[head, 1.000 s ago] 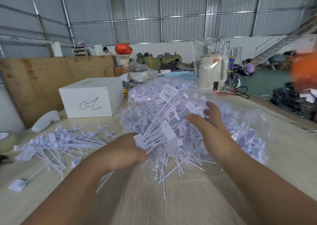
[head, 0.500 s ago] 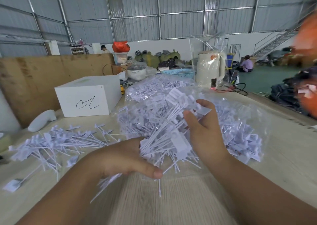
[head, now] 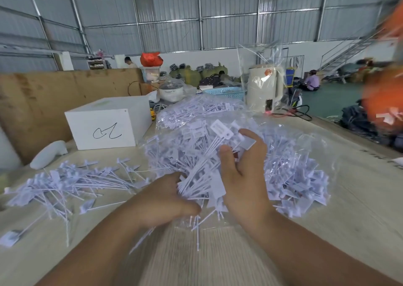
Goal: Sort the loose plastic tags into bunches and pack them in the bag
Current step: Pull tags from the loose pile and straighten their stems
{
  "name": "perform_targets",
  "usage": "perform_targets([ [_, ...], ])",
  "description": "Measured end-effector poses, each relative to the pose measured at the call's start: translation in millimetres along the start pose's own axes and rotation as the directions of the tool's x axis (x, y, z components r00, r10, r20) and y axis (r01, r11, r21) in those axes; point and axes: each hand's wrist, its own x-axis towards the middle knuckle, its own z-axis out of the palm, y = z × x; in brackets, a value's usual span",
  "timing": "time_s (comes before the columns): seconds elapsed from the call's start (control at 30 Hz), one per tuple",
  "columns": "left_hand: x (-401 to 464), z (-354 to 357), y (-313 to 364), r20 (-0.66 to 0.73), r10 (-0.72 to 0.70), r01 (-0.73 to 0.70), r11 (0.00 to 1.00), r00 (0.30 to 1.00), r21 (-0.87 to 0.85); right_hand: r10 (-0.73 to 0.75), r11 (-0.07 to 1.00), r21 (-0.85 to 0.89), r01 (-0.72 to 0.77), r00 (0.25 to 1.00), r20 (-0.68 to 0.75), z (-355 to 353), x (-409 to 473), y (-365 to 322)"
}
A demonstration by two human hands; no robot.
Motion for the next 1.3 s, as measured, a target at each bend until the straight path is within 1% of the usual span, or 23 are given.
perform_targets([
  [0.07,2,3,0,-0.034,-0.007,0.007,1.0,0.999,0.002,-0.035,0.997,-0.071,0.035,0.999,0.011,2,0,1],
  [0.13,3,5,0,-0.08,-0.002,0.003,1.0,0.997,0.006,-0.019,0.992,-0.125,0.02,1.0,0.006,0,2,-1],
  [0.2,4,4,1,-0.133,0.007,-0.005,1.0,0.991,0.017,0.037,0.996,-0.084,-0.04,0.999,-0.036,-6,9,-5],
  [0.27,4,1,1,-0.17,0.021,-0.018,1.0,0.985,0.017,0.041,0.995,-0.084,-0.048,0.996,-0.081,-14,16,-10],
  [0.37,3,-1,2,-0.162,0.031,-0.029,0.999,0.986,0.016,0.052,0.992,-0.108,-0.06,0.995,-0.08,-26,24,-15],
  [0.43,2,-1,4,-0.144,0.021,-0.021,1.0,0.989,0.0,0.07,0.994,-0.076,-0.072,0.997,-0.028,-32,25,-17],
  [0.57,0,-9,4,-0.128,-0.014,0.008,0.999,0.992,-0.047,0.087,0.995,0.042,-0.094,0.987,0.138,-45,26,-24],
  [0.63,0,-13,1,-0.145,-0.024,0.021,1.0,0.989,-0.02,0.114,0.988,0.074,-0.132,0.971,0.21,-49,28,-28],
  [0.7,1,-14,-1,-0.168,-0.03,0.041,0.997,0.985,0.061,0.145,0.977,0.113,-0.178,0.956,0.255,-50,30,-29],
  [0.77,1,-11,-1,-0.183,-0.024,0.054,0.986,0.983,0.157,0.17,0.976,0.086,-0.202,0.943,0.287,-48,32,-29],
  [0.83,1,-8,-1,-0.198,-0.005,0.054,0.969,0.98,0.242,0.192,0.98,-0.006,-0.2,0.933,0.303,-45,32,-27],
  [0.93,0,-10,-3,-0.209,0.004,0.061,0.952,0.978,0.302,0.266,0.964,-0.12,-0.239,0.909,0.322,-42,30,-21],
  [1.03,0,-10,-4,-0.208,0.02,0.055,0.935,0.978,0.35,0.329,0.944,-0.124,-0.305,0.879,0.346,-40,27,-17],
  [1.17,1,-6,-6,-0.212,0.026,0.063,0.914,0.977,0.402,0.257,0.966,-0.144,-0.215,0.853,0.454,-33,18,-15],
  [1.2,2,-6,-7,-0.223,0.014,0.071,0.926,0.975,0.37,0.249,0.968,-0.138,-0.208,0.857,0.452,-32,16,-15],
  [1.23,2,-6,-8,-0.235,0.002,0.071,0.95,0.972,0.303,0.249,0.968,-0.133,-0.212,0.876,0.414,-31,18,-17],
  [1.27,3,-8,-8,-0.242,-0.011,0.068,0.972,0.97,0.227,0.256,0.966,-0.114,-0.231,0.906,0.337,-32,21,-18],
  [1.3,3,-11,-9,-0.244,-0.025,0.065,0.985,0.969,0.161,0.267,0.964,-0.055,-0.262,0.932,0.247,-34,26,-19],
])
